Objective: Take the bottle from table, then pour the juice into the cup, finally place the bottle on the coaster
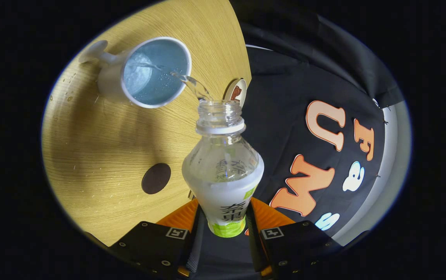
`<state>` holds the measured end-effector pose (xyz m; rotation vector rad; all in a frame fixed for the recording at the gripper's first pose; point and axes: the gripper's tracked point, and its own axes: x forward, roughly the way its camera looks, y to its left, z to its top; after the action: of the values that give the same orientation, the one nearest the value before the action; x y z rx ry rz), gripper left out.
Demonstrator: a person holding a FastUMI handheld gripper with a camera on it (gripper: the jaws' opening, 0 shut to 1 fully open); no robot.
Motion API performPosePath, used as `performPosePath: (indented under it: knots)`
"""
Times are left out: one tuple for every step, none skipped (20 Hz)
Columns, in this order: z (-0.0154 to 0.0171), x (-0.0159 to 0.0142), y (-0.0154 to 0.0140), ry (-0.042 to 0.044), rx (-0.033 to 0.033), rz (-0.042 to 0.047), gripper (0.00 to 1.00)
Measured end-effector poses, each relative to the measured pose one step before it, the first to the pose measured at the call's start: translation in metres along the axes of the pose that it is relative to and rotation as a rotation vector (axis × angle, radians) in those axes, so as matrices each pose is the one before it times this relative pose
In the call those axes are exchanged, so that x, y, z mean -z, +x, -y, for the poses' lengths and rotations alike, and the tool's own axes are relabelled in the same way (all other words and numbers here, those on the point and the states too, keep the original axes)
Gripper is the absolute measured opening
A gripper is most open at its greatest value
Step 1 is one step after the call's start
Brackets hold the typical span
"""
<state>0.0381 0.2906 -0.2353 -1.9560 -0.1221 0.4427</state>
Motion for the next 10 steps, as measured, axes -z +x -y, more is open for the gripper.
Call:
performPosePath:
  knots:
    - [0.00064, 0.00013, 0.00017, -0.00562, 0.00171, 0.00121, 0.54]
    - [0.00096, -0.00053, -0.00037, -0.00815, 0.00487, 0.00048, 0.54]
    - [-0.00013, -0.00063, -0.00003, -0.00829, 0.00080, 0.00226, 0.54]
    - [0.00041, 0.00043, 0.00032, -0.00457, -0.00128, -0.00004, 0.54]
    - [0.00044, 0.00029, 0.00032, -0.00417, 0.00044, 0.00099, 0.54]
    - [0.00084, 0.00044, 0.00054, -0.00672, 0.00212, 0.00020, 0.54]
    - [0.00027, -0.00086, -0.00039, -0.00644, 0.00113, -0.00019, 0.54]
    - [0.00030, 0.00082, -0.00015, -0.00675, -0.00136, -0.00106, 0.54]
    - [0.00019, -0.00009, -0.00026, -0.00677, 0.00008, 0.00015, 0.54]
    - [0.00130, 0.00035, 0.00019, -0.00816, 0.00397, 0.00210, 0.54]
